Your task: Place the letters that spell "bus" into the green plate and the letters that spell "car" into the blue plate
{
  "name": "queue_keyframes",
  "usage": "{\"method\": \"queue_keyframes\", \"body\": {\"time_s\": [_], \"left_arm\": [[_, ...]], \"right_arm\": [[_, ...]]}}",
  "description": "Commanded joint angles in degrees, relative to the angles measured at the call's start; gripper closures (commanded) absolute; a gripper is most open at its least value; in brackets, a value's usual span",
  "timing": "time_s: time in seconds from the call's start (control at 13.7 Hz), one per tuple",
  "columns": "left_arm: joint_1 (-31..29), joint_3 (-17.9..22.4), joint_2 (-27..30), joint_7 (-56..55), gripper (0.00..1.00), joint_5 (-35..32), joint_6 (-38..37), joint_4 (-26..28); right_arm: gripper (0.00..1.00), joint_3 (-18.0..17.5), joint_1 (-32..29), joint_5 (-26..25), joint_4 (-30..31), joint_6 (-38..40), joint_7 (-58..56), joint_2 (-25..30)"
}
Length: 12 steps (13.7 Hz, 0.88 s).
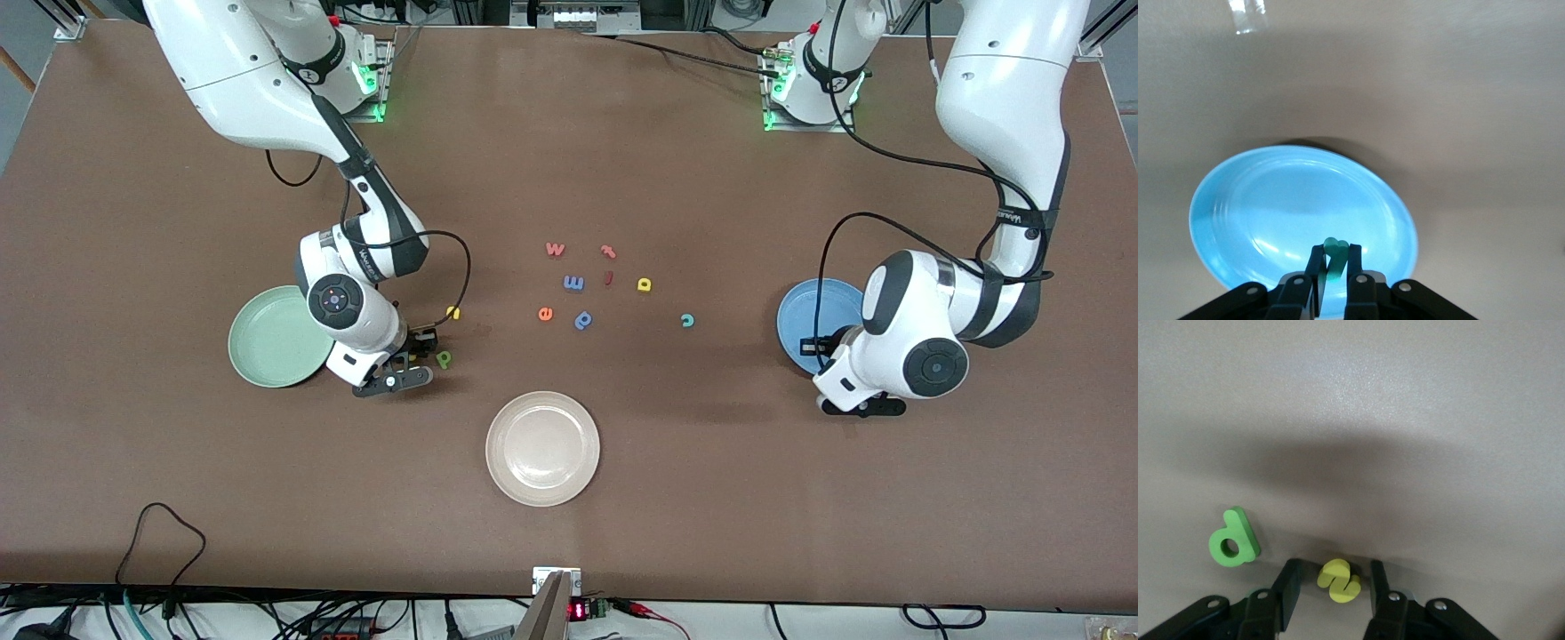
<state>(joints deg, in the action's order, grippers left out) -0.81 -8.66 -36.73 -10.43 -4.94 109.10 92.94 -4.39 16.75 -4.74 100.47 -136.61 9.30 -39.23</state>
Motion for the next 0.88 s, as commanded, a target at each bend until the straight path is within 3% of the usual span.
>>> {"method": "queue_keyframes", "body": {"time_s": [0.0,0.15,0.22,0.37,0.44,0.58,0.66,0.8], "left_arm": [[-2.4,-1.0,3.1,2.3,0.97,-0.9,8.9,9.3],[-2.8,-1.0,4.0,2.2,0.96,-0.9,12.6,12.9],[-2.8,-1.0,4.6,2.2,0.9,-0.9,12.8,13.4],[-2.8,-1.1,6.8,2.0,0.15,-0.9,11.8,13.8],[-2.7,-1.2,7.9,2.3,0.0,-0.9,9.5,13.2],[-1.4,-2.0,10.4,1.9,0.05,-0.9,5.4,11.5],[-1.3,-3.8,10.5,1.5,0.16,-0.9,4.8,10.7],[0.2,-5.9,9.5,0.9,0.27,-0.2,6.6,10.4]], "right_arm": [[0.77,0.4,0.7,-0.8,1.0,-0.9,1.2,-0.5],[0.84,0.8,0.7,-1.4,1.0,-0.9,0.7,-0.4],[0.88,1.1,0.7,-2.5,1.0,-0.9,1.1,-0.4],[0.92,1.1,0.7,-2.7,0.9,-0.9,1.1,-0.3],[0.94,1.1,0.7,-2.8,0.7,-0.9,0.6,-0.1],[0.94,1.1,-0.4,-2.9,0.7,-0.3,0.4,1.9],[0.94,1.1,-1.4,-2.9,1.0,1.5,0.4,4.0],[0.94,1.1,-4.3,-3.3,1.0,8.3,-1.0,8.5]]}}
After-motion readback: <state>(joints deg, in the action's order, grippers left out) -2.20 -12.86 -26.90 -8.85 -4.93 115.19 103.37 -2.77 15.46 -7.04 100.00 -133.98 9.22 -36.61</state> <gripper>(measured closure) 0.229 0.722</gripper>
